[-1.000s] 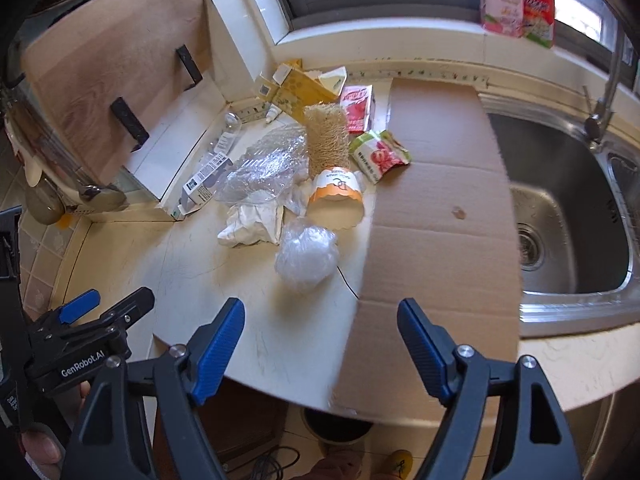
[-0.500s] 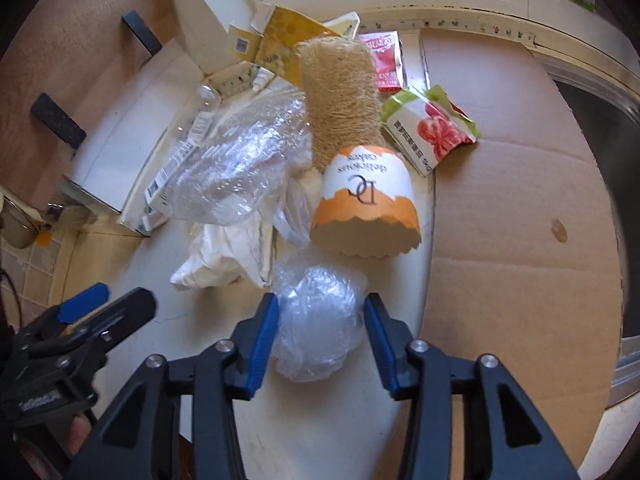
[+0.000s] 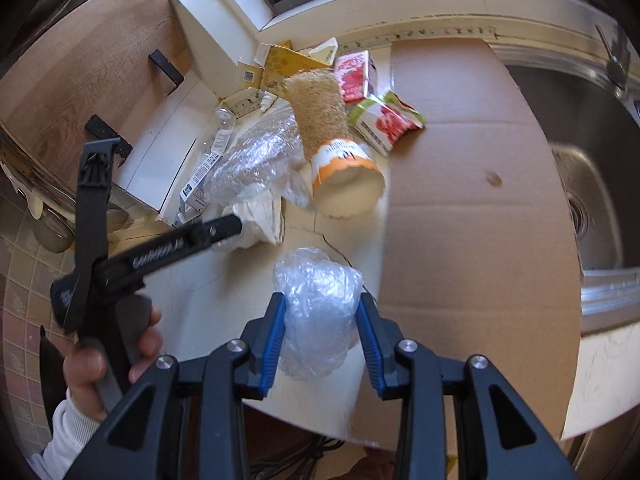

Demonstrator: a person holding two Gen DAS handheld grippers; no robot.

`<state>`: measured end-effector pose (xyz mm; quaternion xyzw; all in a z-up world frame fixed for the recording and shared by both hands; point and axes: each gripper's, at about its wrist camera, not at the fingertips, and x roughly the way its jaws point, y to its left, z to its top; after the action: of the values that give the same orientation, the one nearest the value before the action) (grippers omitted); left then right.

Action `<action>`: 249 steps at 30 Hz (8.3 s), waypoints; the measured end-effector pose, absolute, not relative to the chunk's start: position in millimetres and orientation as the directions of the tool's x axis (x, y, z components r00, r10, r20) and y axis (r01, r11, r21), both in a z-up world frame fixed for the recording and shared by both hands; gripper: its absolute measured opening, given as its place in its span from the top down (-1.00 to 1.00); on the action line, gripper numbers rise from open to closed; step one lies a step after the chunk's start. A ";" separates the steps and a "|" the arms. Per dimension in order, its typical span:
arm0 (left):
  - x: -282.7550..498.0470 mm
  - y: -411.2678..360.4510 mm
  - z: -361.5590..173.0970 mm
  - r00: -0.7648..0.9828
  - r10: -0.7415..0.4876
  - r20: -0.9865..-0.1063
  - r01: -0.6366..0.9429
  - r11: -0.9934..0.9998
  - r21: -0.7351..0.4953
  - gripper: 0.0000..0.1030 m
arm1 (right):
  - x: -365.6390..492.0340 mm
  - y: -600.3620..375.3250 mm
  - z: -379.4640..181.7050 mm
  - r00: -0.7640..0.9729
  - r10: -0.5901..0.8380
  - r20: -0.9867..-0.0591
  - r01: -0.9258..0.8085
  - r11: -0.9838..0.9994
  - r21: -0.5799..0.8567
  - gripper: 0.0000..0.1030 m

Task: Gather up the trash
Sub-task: 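Grasp the crumpled clear plastic bag with the right tool while the left tool grasps white paper, then carry the bag and paper down over the bin and open both tools, then raise both tools back toward the trash on the counter, then grasp the beige loofah with the right tool while the left tool grasps the clear plastic clamshell, then carry the clamshell and loofah over the bin and open both tools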

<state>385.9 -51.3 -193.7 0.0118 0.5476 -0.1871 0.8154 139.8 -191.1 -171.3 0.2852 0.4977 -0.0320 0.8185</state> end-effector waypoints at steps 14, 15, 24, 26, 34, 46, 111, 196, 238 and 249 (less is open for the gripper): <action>385.5 -71.3 -200.0 0.326 -0.377 -0.867 0.336 0.903 -0.267 -0.15 | 104.1 -185.1 -165.8 0.498 0.249 -0.831 0.345 0.822 0.453 0.30; 382.3 -72.5 -198.7 0.323 -0.379 -0.867 0.345 0.900 -0.265 -0.11 | 101.9 -184.7 -165.6 0.498 0.254 -0.829 0.344 0.820 0.458 0.30; 330.6 -51.0 -170.7 0.361 -0.383 -0.850 0.342 0.902 -0.262 0.01 | 77.1 -180.2 -153.1 0.511 0.288 -0.810 0.296 0.825 0.480 0.31; 306.6 -40.6 -160.7 0.375 -0.387 -0.843 0.344 0.902 -0.261 0.01 | 70.7 -178.6 -149.6 0.511 0.297 -0.807 0.282 0.829 0.483 0.31; 188.2 9.5 -144.6 0.368 -0.374 -0.851 0.358 0.902 -0.242 0.01 | 36.4 -156.6 -143.6 0.475 0.322 -0.819 0.166 0.881 0.443 0.31; 76.9 51.5 -252.0 0.197 -0.316 -0.928 0.243 0.933 -0.267 -0.02 | 1.8 -108.7 -242.7 0.233 0.365 -0.902 0.077 0.917 0.391 0.30; 253.2 -17.6 -28.6 0.462 -0.477 -0.748 0.465 0.848 -0.254 -0.54 | 78.0 -175.5 -24.9 0.666 -0.039 -0.745 0.308 0.924 0.227 -0.34; 83.2 25.8 -8.6 0.568 -0.534 -0.626 0.506 0.827 -0.246 0.72 | 107.1 -138.6 -87.9 0.583 0.508 -0.634 -0.113 0.824 0.556 0.49; 54.5 57.1 -470.9 0.062 -0.312 -0.948 0.308 0.910 -0.279 0.03 | 16.2 -68.7 -501.5 0.206 0.389 -0.898 0.082 0.907 0.412 0.26; 61.5 83.5 -437.1 0.150 -0.241 -0.959 0.199 0.957 -0.209 -0.39 | 13.9 -57.9 -464.6 0.204 0.395 -0.896 0.039 0.911 0.411 0.03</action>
<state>61.5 83.5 -437.1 -0.0166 0.6354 -0.1451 0.7582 13.9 -57.9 -464.6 0.1751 0.6199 0.1180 0.7558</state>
